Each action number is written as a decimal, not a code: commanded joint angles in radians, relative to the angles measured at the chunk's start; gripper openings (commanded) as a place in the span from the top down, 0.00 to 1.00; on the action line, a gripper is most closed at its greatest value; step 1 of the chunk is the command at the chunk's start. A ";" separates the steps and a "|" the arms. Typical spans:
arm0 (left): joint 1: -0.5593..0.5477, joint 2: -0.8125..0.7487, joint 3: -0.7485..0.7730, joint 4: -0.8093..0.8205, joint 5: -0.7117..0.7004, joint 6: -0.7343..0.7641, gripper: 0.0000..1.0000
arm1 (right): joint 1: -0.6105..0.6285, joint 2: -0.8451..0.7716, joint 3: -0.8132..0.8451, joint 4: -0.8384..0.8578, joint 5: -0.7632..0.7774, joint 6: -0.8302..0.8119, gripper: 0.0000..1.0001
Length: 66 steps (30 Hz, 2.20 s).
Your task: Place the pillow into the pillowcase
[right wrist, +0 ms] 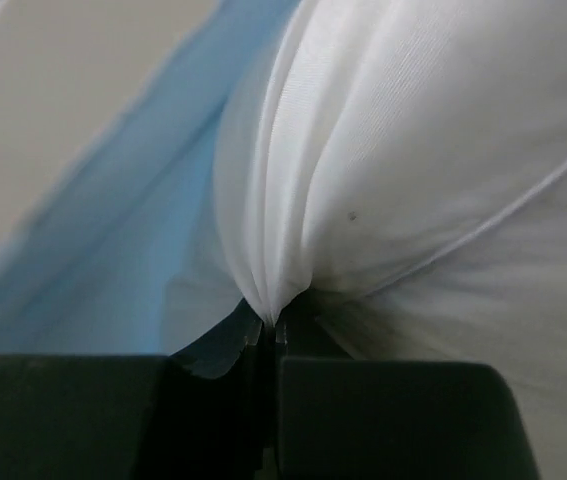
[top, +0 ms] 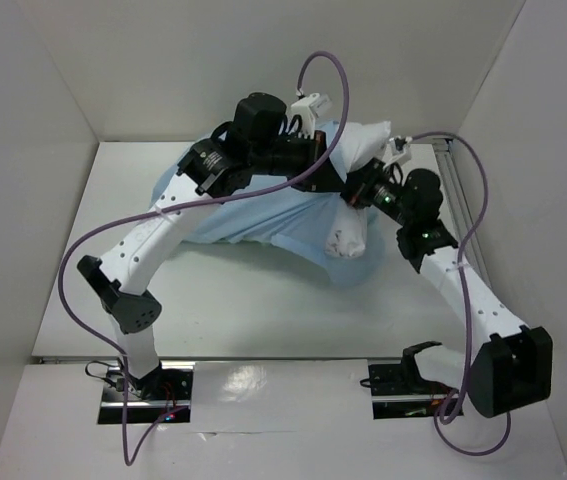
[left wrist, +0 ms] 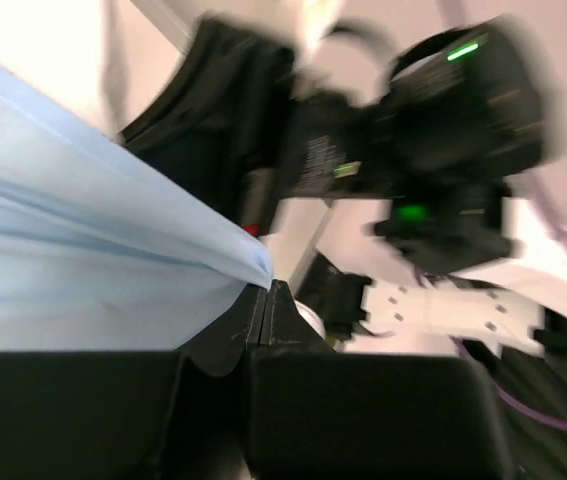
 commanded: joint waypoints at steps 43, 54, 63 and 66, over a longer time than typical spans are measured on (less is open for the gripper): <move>0.293 0.094 -0.190 -0.336 -0.193 0.055 0.10 | 0.371 0.047 -0.424 0.056 0.104 -0.186 1.00; 0.273 0.217 -0.137 -0.384 -0.190 0.092 1.00 | 0.380 0.000 -0.440 -0.016 0.186 -0.217 1.00; 0.273 0.099 -0.066 -0.212 0.115 0.057 1.00 | 0.380 -0.059 -0.346 -0.014 0.246 -0.265 1.00; 0.251 0.099 -0.034 -0.172 0.163 0.035 1.00 | 0.389 -0.069 -0.300 -0.034 0.268 -0.288 1.00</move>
